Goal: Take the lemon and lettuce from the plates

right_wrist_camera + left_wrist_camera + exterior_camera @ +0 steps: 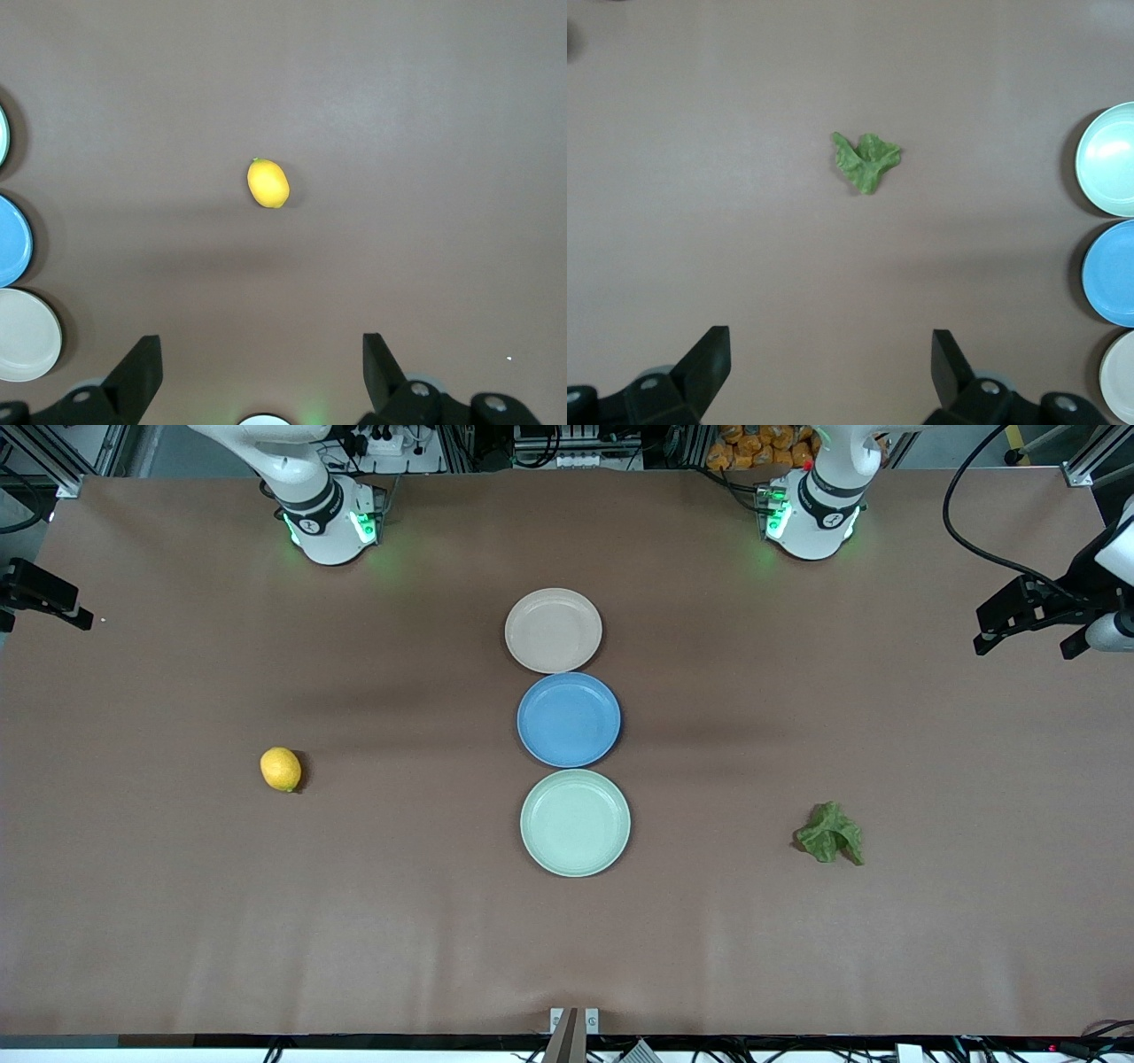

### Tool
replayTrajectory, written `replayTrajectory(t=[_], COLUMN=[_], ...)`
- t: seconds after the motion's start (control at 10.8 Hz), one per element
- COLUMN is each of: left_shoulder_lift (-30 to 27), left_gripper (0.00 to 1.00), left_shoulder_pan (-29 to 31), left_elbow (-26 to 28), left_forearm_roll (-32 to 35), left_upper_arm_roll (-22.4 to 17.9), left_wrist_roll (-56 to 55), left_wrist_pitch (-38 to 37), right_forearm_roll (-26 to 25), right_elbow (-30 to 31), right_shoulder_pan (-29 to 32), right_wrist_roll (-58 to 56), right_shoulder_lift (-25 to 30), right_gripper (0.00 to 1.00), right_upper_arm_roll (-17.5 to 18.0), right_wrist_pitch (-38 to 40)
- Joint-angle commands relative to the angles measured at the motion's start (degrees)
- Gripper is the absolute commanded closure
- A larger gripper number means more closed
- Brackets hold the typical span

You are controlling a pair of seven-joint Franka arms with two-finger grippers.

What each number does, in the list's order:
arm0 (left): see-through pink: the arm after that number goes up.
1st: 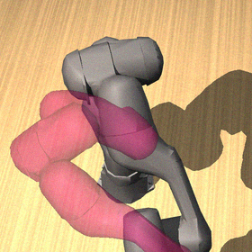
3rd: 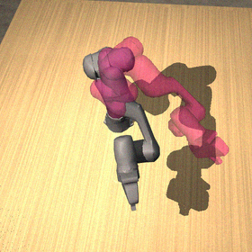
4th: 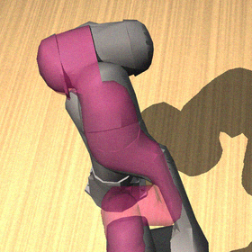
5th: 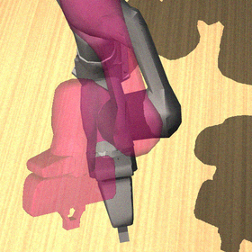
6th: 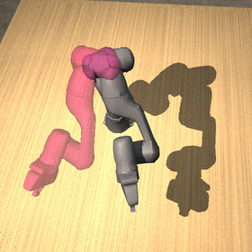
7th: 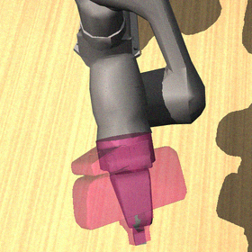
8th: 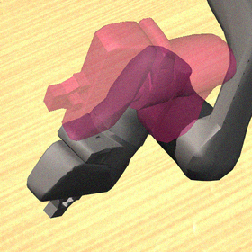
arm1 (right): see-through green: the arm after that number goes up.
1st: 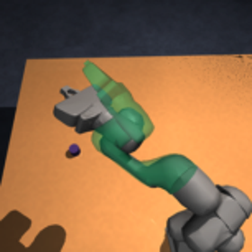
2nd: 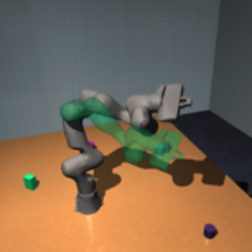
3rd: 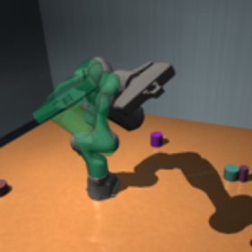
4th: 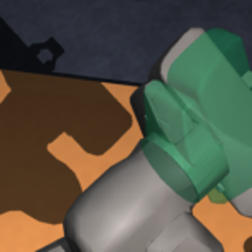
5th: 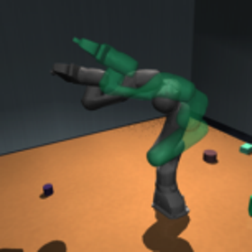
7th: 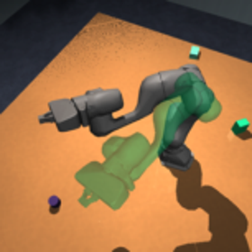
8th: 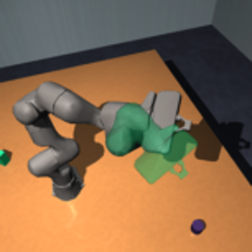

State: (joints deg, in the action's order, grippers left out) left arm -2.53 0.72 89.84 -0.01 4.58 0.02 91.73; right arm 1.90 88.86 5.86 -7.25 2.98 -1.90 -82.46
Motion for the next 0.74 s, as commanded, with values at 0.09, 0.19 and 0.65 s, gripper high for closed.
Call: replayTrajectory(t=[0.09, 0.19, 0.65], left_shoulder_lift=[0.42, 0.42, 0.42], left_gripper=[0.0, 0.0, 0.0], left_shoulder_pan=[0.25, 0.34, 0.34], left_elbow=[-1.68, -1.68, -1.77], left_forearm_roll=[-1.31, -1.4, -1.4], left_upper_arm_roll=[-0.18, -0.09, -0.18], left_wrist_roll=[0.5, 0.5, 0.5], left_wrist_pitch=[-2.78, -3.4, -4.11], right_forearm_roll=[0.04, 0.12, 0.12], right_elbow=[-0.44, -0.36, -0.01], right_shoulder_pan=[0.64, 0.64, 0.64], right_wrist_roll=[0.48, 0.48, 0.39], right_shoulder_lift=[0.54, 1.06, 1.42], right_gripper=[0.0, 0.0, 0.0], right_upper_arm_roll=[0.67, 0.67, 0.67], right_wrist_pitch=[-1.64, -2.26, -2.79])
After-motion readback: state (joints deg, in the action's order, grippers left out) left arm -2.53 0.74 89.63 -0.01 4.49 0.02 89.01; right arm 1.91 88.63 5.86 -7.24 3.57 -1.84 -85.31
